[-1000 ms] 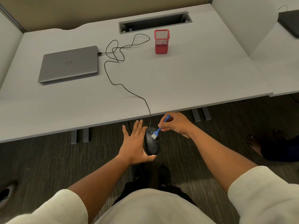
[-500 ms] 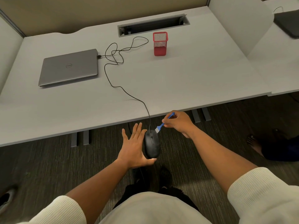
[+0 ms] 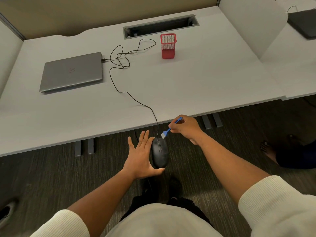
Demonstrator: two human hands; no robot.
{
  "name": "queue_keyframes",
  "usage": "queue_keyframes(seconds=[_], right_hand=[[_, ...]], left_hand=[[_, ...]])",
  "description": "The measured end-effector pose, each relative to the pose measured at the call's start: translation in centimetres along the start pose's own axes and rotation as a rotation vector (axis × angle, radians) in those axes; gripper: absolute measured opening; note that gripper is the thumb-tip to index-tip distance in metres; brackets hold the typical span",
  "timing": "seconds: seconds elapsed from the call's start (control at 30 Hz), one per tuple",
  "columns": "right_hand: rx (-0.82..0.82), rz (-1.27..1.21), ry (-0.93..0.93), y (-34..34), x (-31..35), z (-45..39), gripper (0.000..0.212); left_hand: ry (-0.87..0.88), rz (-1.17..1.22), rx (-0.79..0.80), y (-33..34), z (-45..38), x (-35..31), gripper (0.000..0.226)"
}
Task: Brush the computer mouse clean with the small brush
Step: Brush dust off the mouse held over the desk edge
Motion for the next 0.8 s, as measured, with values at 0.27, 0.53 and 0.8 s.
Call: queue_keyframes(seconds=[0.27,0.53,0.8], right_hand=[[-0.026,0.084,-0.033,0.3,0.7,0.2,0.012],[0.088,0.086,-0.049,1.9,1.4,0.8,0.013],[0.046,0.053,-0.041,1.4,1.5,1.0,0.013]], left_hand=[[0.017,0.010,-0.021,-0.3,0.0,-0.2,0.130],[0.024,-0.004,-0.028,-0.1,0.0,-0.4,0.130],[0.016,-0.022,-0.023,0.1,0.3,0.0,0.130]])
Point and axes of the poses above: each hand's wrist, its own z-axis away from the middle knuckle, its own y-axis out of the palm, x = y × z, the point moved 10 cm from there along -z, towards the middle knuckle, and after that the axes turned 5 degrees about z, right-handed, at the moved point
